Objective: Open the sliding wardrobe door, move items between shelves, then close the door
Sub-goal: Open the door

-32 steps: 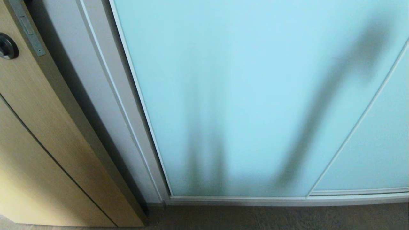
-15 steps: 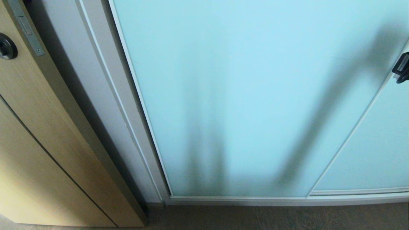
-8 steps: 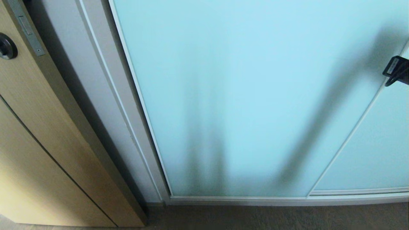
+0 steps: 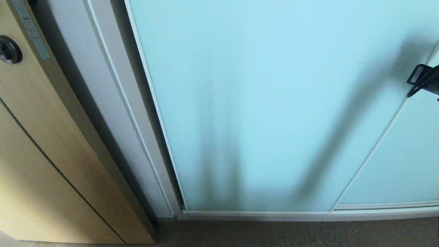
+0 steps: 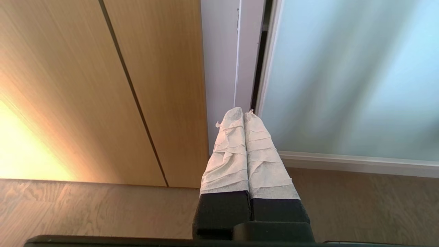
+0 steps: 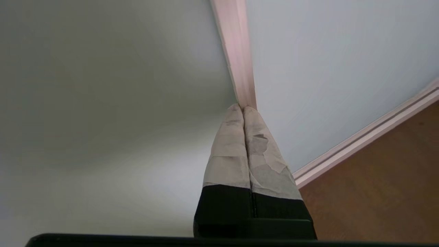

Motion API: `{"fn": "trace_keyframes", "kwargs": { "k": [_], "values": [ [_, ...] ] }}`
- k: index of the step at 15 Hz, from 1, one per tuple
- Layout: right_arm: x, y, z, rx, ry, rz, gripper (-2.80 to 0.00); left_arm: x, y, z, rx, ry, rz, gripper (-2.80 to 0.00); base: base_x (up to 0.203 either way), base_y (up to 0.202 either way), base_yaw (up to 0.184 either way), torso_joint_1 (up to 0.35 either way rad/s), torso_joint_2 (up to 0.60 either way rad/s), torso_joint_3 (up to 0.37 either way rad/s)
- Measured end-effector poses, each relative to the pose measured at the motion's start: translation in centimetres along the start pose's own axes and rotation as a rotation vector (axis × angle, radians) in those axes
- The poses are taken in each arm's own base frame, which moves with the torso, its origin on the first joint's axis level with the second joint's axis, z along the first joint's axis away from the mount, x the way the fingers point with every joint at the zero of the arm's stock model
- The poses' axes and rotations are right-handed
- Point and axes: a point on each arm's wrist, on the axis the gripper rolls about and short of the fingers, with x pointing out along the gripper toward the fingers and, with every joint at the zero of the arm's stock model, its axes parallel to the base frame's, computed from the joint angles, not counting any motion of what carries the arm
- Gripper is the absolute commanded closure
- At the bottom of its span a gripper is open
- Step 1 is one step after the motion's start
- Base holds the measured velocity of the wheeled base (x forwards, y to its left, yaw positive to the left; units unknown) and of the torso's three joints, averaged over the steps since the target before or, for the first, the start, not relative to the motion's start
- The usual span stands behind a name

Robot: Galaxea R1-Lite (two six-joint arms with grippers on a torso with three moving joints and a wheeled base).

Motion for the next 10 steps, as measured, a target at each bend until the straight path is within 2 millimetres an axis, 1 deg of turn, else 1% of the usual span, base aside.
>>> {"fn": "trace_keyframes", "kwargs": {
  "k": [4,7,10],
  "values": [
    [1.01,-0.10,-0.50,-0.007,-0.004,-0.006,0.00,0.00,0.00,0.00,0.000,0.000,0.001,0.00,0.000,0.000,0.000,0.000,0.00,0.000],
    [1.22,-0.23,-0.75,-0.013,0.008,-0.008,0.00,0.00,0.00,-0.01,0.000,0.001,0.000,0.00,0.000,0.000,0.000,0.000,0.00,0.000],
    [1.26,-0.90,-0.55,-0.014,0.009,-0.018,0.00,0.00,0.00,0.00,0.000,0.000,0.000,0.00,0.000,0.000,0.000,0.000,0.00,0.000]
  ]
}}
